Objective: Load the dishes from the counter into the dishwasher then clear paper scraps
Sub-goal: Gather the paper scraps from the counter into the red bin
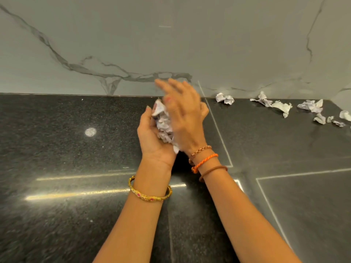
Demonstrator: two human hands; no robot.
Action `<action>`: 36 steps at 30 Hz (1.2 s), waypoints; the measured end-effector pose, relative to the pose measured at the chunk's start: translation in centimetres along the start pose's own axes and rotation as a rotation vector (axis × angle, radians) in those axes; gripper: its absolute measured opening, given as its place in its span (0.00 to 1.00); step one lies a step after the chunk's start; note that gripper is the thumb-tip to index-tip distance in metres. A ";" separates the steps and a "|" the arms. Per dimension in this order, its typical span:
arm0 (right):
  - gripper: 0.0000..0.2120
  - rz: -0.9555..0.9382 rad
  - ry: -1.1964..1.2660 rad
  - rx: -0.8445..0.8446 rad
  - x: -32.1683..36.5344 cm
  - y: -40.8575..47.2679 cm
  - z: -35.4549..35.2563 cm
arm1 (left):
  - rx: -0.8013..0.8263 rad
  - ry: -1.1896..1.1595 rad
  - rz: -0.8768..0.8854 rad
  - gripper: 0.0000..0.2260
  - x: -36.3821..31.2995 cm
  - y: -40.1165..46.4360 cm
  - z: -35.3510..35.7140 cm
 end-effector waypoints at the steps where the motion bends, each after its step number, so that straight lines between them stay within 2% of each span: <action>1: 0.25 0.047 0.071 -0.099 -0.3 0.5 -0.8 | -0.002 -0.024 -0.012 0.16 0.0 0.1 -0.1; 3: 0.20 0.179 0.187 -0.259 -1.9 1.3 -2.1 | 0.004 -0.112 -0.021 0.15 -0.2 0.3 -0.2; 5: 0.20 0.261 0.097 -0.254 -4.4 2.1 -2.3 | 0.001 -0.188 -0.033 0.16 -0.4 0.3 -0.3; 9: 0.24 0.235 -0.455 0.140 -8.8 3.5 0.4 | -0.003 -0.240 -0.053 0.19 -0.4 0.2 -0.4; 12: 0.21 0.117 -0.664 0.217 -9.5 4.3 1.7 | -0.010 -0.233 -0.041 0.17 -0.3 0.4 -0.4; 18: 0.17 -0.119 -0.717 0.300 -7.9 4.1 2.6 | 0.003 -0.223 -0.044 0.16 -0.4 0.3 -0.4; 21: 0.26 -0.087 -0.532 0.273 -7.4 3.6 2.9 | -0.026 -0.238 -0.038 0.18 -0.4 0.4 -0.8; 24: 0.32 -0.197 -0.604 0.339 -6.5 3.0 3.0 | -0.034 -0.222 0.018 0.15 -0.9 0.3 -0.6; 26: 0.24 -0.216 -0.670 0.383 -6.4 2.7 2.9 | -0.043 -0.207 0.047 0.14 -1.0 0.4 -0.7; 28: 0.18 -0.132 -0.678 0.368 -6.4 2.9 2.9 | -0.042 -0.222 0.061 0.13 -1.2 0.5 -0.8; 30: 0.18 -0.015 -0.579 0.226 -6.3 3.4 2.3 | -0.044 -0.239 0.050 0.14 -1.2 0.6 -0.7; 31: 0.17 0.069 -0.425 0.109 -6.2 3.7 1.8 | -0.050 -0.242 0.045 0.14 -1.2 0.7 -0.8; 34: 0.16 0.334 0.237 -0.216 -5.1 3.8 0.0 | -0.065 -0.230 0.042 0.16 -1.2 0.7 -0.9; 36: 0.15 0.305 0.469 -0.250 -3.3 3.1 -1.0 | -0.071 -0.217 0.038 0.18 -1.1 0.6 -0.8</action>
Point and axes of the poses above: each hand's wrist, its own y-axis towards the middle knuckle, its own z-axis out of the palm, x = y × z, the point moved 6 cm from there along y, towards the middle knuckle, and after that the axes turned 13 degrees about -x, right-handed, at the moved point
